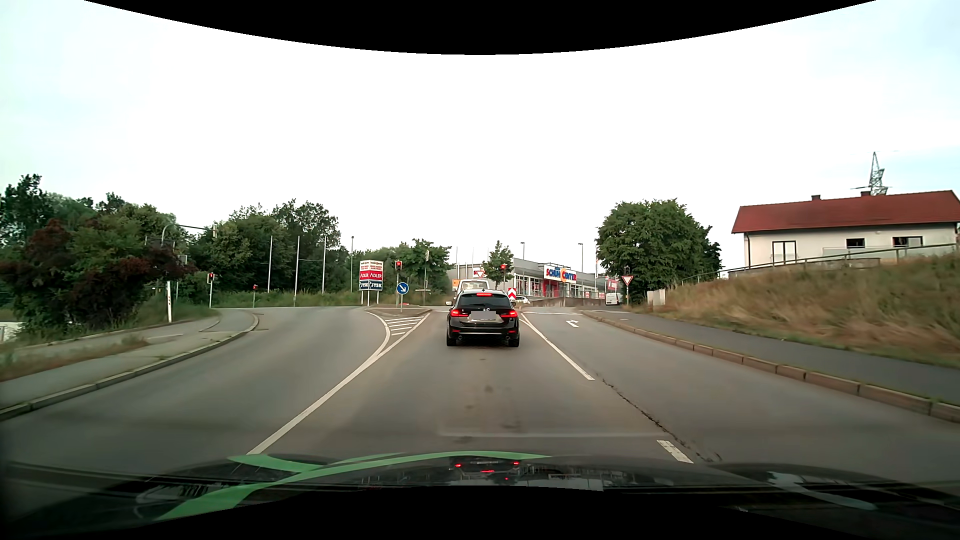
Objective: Follow the waypoints while adhering to traffic rules and regulations
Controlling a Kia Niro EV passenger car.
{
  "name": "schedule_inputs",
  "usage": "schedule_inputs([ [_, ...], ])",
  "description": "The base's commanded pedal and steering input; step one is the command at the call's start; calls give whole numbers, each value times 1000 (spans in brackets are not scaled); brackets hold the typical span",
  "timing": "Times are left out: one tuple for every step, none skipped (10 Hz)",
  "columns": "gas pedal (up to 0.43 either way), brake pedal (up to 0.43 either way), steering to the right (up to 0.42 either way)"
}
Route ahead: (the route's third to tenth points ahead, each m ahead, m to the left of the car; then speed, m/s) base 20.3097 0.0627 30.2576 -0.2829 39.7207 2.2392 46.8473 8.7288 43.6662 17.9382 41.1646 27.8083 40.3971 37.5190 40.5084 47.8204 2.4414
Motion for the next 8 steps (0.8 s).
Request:
schedule_inputs([
  [0, 0, -21],
  [0, 0, -21],
  [0, 0, -21],
  [0, 0, -22],
  [0, 0, -23],
  [0, 0, -23],
  [0, 0, -23],
  [0, 0, -23],
])
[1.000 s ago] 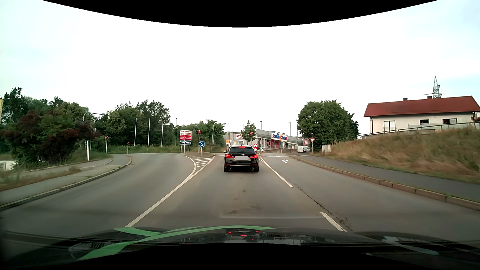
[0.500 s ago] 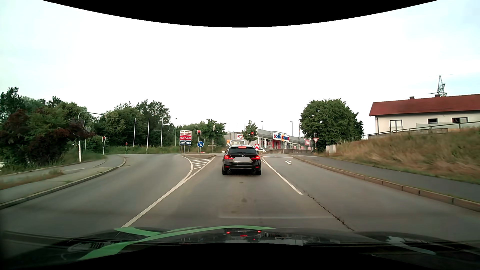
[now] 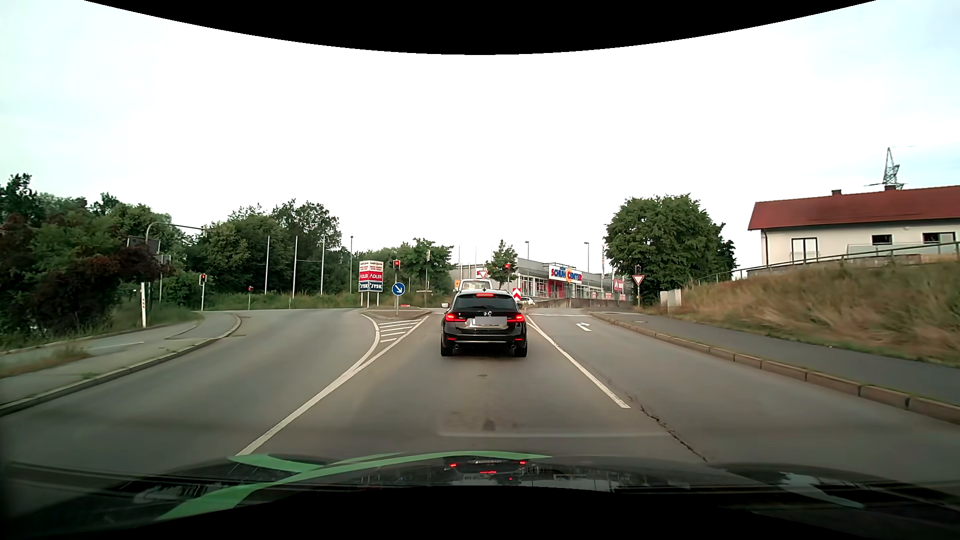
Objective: Follow the waypoints while adhering to traffic rules and regulations
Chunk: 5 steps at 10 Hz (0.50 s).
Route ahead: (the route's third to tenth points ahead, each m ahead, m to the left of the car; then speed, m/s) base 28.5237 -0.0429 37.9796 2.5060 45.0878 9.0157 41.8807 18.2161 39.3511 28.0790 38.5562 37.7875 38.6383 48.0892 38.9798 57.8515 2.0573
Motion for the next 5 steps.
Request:
schedule_inputs([
  [0, 0, -23],
  [0, 0, -23],
  [0, 0, -24],
  [0, 0, -25],
  [0, 0, -26],
])
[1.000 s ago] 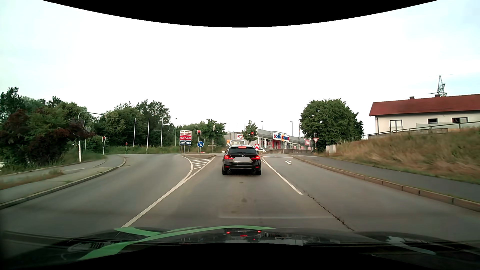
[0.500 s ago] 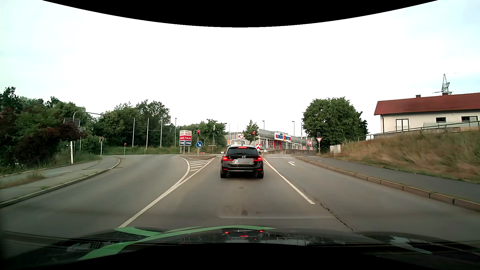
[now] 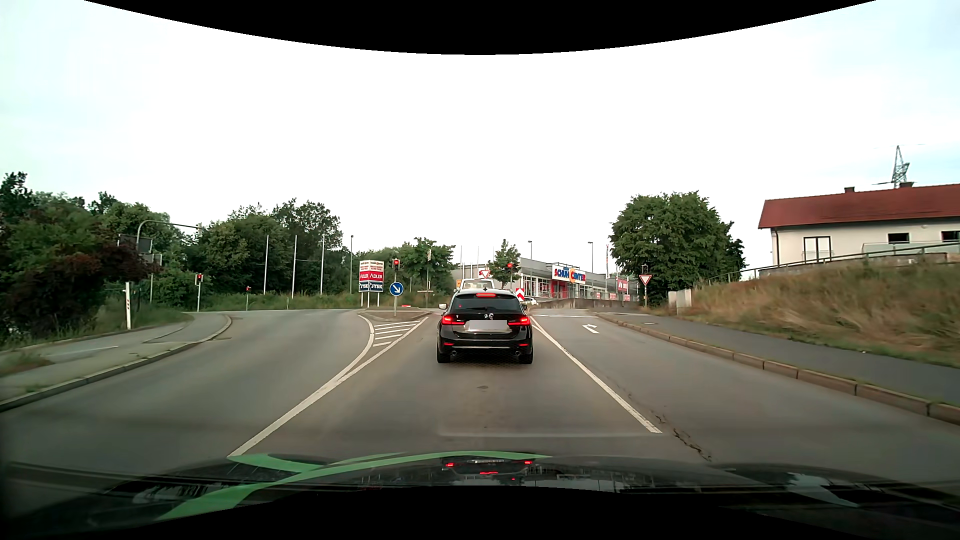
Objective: Follow the waypoints while adhering to traffic rules and regulations
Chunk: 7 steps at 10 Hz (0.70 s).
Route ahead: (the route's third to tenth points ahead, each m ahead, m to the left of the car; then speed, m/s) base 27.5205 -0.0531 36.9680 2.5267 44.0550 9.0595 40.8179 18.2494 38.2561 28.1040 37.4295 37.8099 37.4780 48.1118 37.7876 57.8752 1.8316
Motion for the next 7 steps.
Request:
schedule_inputs([
  [0, 24, -27],
  [0, 43, -29],
  [0, 55, -29],
  [0, 67, -30],
  [0, 73, -30],
  [0, 73, -30],
  [0, 79, -30],
])
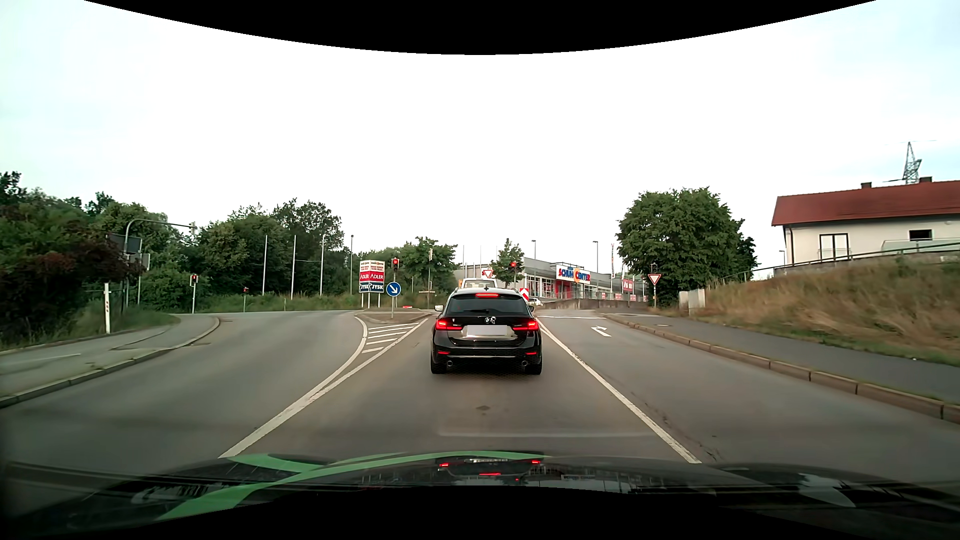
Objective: Follow the waypoints while adhering to traffic rules and regulations
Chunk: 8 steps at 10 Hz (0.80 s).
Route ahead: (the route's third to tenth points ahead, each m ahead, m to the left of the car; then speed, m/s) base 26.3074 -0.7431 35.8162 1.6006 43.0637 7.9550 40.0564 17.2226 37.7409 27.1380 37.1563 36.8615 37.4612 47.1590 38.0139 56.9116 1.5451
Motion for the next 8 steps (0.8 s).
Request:
schedule_inputs([
  [0, 85, -30],
  [0, 91, -30],
  [0, 91, -30],
  [0, 98, -30],
  [0, 98, -29],
  [0, 104, -28],
  [0, 104, -26],
  [0, 110, -26],
])
